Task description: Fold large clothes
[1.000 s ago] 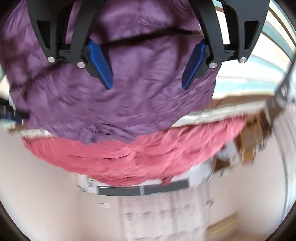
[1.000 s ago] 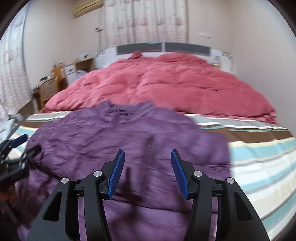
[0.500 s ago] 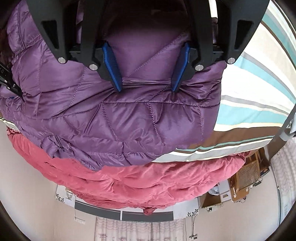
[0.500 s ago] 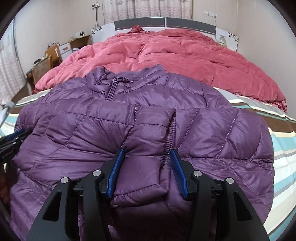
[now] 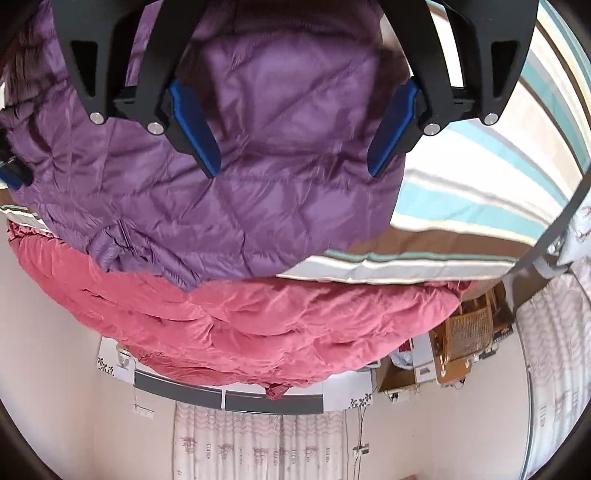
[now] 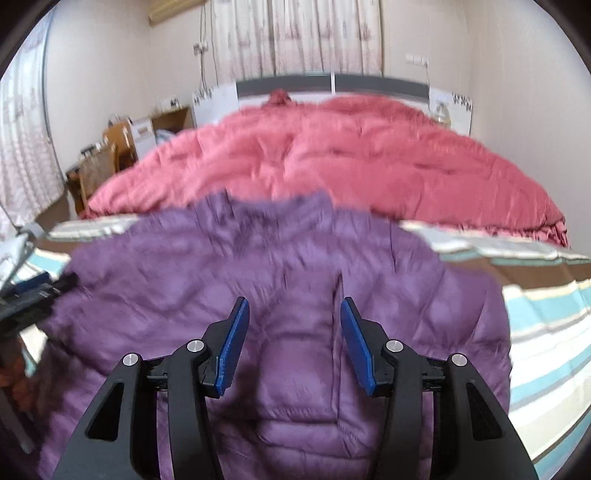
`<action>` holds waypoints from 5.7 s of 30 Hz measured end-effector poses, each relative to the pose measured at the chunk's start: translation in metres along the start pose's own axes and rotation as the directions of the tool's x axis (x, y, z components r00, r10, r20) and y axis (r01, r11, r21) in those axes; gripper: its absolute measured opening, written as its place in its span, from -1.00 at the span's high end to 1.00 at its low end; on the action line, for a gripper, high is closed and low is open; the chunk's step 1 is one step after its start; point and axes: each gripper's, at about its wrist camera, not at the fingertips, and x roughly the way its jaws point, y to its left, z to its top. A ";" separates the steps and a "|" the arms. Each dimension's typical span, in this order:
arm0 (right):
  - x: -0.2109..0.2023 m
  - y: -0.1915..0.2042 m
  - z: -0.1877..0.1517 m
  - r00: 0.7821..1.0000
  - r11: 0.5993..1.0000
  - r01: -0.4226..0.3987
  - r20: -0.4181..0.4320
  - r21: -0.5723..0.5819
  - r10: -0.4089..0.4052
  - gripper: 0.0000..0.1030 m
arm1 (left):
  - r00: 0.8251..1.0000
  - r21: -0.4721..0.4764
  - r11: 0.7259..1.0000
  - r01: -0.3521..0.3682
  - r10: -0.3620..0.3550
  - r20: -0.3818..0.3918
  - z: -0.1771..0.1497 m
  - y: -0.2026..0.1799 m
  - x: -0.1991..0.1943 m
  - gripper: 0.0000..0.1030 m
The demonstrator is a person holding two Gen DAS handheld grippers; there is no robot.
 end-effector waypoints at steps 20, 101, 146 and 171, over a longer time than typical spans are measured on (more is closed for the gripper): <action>0.069 -0.007 -0.010 0.986 0.999 0.036 -0.164 0.008 -0.035 -0.02 | 0.992 0.043 0.999 -0.009 0.014 -0.125 -0.003 -0.009 0.064 -0.78; -0.239 -0.097 -0.192 0.927 0.948 -0.222 -0.254 0.228 0.278 0.88 | 0.902 -0.029 0.916 0.399 -0.398 -0.169 -0.185 0.115 -0.197 0.78; -0.149 -0.124 -0.113 0.954 0.955 -0.101 -0.245 0.278 0.173 -0.16 | 0.896 0.347 0.826 0.444 -0.403 -0.186 -0.199 0.132 -0.158 -0.26; -0.209 -0.100 -0.201 0.810 0.923 -0.274 -0.453 0.271 0.373 0.84 | 0.631 -0.022 0.666 0.746 -0.717 -0.296 -0.214 0.120 -0.168 0.69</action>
